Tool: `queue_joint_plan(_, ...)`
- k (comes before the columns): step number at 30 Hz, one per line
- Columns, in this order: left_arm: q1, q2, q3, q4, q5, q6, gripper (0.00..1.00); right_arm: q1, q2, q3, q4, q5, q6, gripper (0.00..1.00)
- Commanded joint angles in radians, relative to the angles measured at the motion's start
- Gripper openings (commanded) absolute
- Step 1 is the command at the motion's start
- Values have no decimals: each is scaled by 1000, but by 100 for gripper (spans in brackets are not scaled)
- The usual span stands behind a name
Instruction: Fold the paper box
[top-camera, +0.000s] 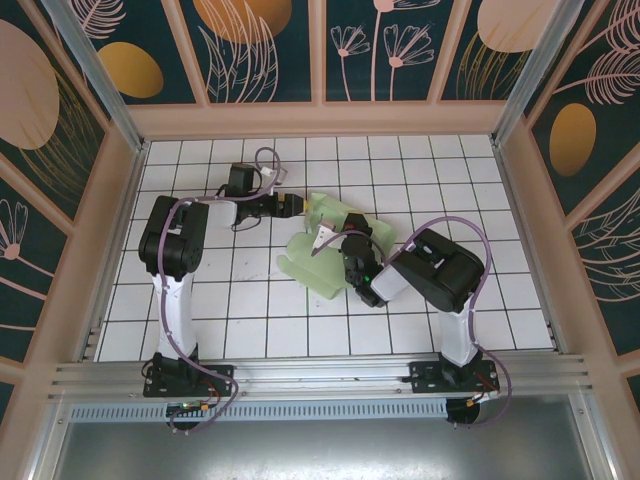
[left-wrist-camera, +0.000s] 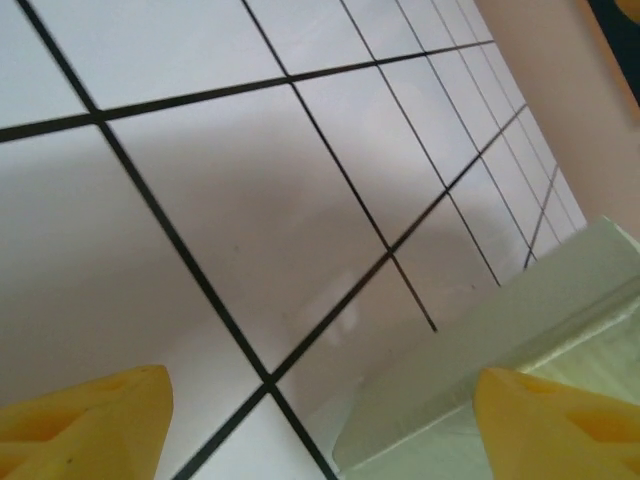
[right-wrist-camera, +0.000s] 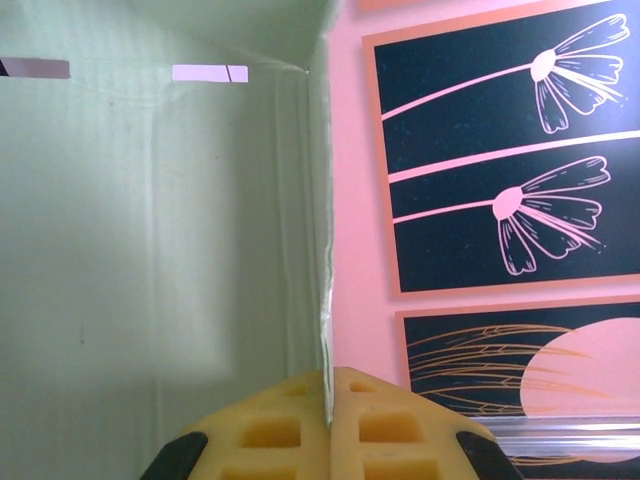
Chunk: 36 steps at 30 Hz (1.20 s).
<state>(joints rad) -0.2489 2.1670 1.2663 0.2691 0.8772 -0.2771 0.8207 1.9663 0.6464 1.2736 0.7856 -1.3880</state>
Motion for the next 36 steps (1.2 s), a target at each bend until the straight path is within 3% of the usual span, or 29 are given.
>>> queue_joint_plan(1,-17,-41,-13,40,120,62,73,1,-22,15,-21,-16,62,0)
queue_joint_plan(6,-22,-58,-32,30,154,114,69,-4,-27,15,-46,-15,89,0)
queue_joint_plan(17,-24,-92,-81,17,163,185,72,-11,-49,20,-115,-34,137,0)
queue_joint_plan(24,-46,-75,-44,-67,137,245,63,-11,-57,36,-132,-40,141,0)
queue_joint_plan(25,-48,-75,-45,-70,133,249,56,-11,-62,42,-148,-44,151,0)
queue_joint_plan(28,-50,-71,-50,-73,129,252,48,-11,-79,56,-192,-55,177,0)
queue_joint_plan(36,-54,-68,-50,-98,117,271,49,-11,-125,97,-336,-88,264,0)
